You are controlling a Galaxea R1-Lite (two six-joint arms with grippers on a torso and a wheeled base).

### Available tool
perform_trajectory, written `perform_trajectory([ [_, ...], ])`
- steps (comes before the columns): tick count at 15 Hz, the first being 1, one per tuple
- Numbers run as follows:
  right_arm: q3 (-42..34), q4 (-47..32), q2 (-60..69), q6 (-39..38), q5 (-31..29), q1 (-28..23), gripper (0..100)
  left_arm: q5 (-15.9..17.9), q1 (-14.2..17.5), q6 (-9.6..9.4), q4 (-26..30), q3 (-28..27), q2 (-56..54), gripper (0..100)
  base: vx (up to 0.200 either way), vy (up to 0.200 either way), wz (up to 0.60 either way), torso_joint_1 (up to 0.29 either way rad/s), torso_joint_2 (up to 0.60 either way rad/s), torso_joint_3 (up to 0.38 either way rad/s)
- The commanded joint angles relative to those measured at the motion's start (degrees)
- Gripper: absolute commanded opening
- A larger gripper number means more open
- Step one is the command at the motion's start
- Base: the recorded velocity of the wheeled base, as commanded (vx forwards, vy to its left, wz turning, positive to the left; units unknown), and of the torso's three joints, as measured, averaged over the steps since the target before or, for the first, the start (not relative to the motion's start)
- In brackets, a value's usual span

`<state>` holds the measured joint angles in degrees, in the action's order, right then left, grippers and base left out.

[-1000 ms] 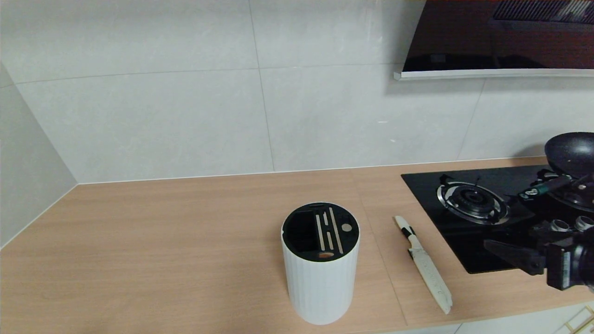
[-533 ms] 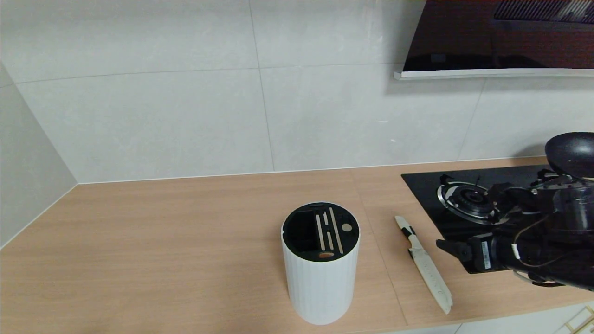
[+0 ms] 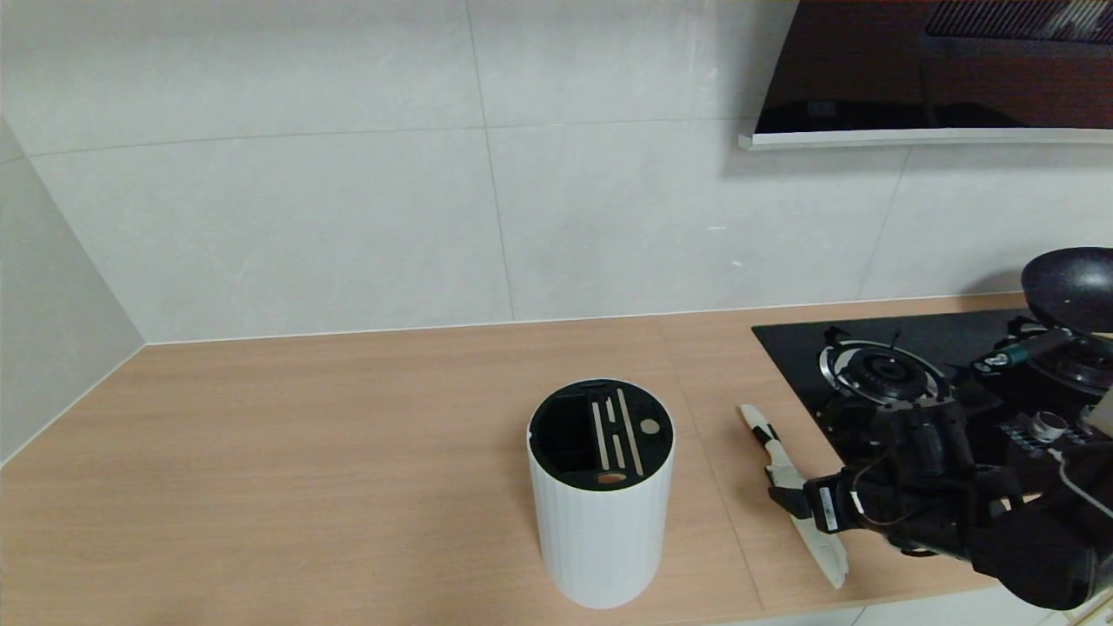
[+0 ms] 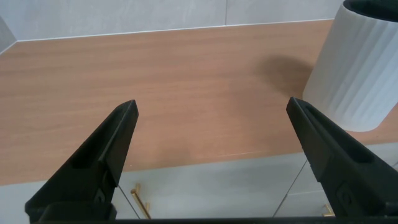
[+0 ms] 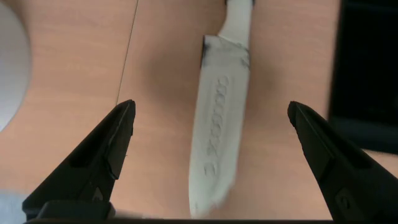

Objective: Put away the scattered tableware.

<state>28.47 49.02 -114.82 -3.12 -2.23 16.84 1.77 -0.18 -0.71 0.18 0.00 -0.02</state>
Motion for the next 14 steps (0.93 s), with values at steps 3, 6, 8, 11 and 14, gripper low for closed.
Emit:
perform_trajectory([
  [3,0.1,7.1,-8.8,-2.0,-1.0,0.0,100,0.0,0.0,0.00,0.0,0.0,0.0,100,0.000,0.000,0.00,0.000,0.00,0.000],
  [6,0.9,14.5,-12.4,-3.9,-3.4,0.0,100,0.0,0.0,0.00,0.0,0.0,0.0,100,0.000,0.000,0.00,0.000,0.00,0.000],
  [8,2.0,15.1,-13.1,-4.0,-3.9,0.0,100,0.0,0.0,0.00,0.0,0.0,0.0,100,0.000,0.000,0.00,0.000,0.00,0.000],
  [11,4.6,15.1,-14.1,-4.1,-5.1,0.0,100,0.0,0.0,0.00,0.0,0.0,0.0,100,0.000,0.000,0.00,0.000,0.00,0.000],
  [14,5.7,15.2,-14.9,-4.5,-5.1,-0.1,100,0.0,0.0,0.00,0.0,0.0,0.0,100,0.000,0.000,0.00,0.000,0.00,0.000],
])
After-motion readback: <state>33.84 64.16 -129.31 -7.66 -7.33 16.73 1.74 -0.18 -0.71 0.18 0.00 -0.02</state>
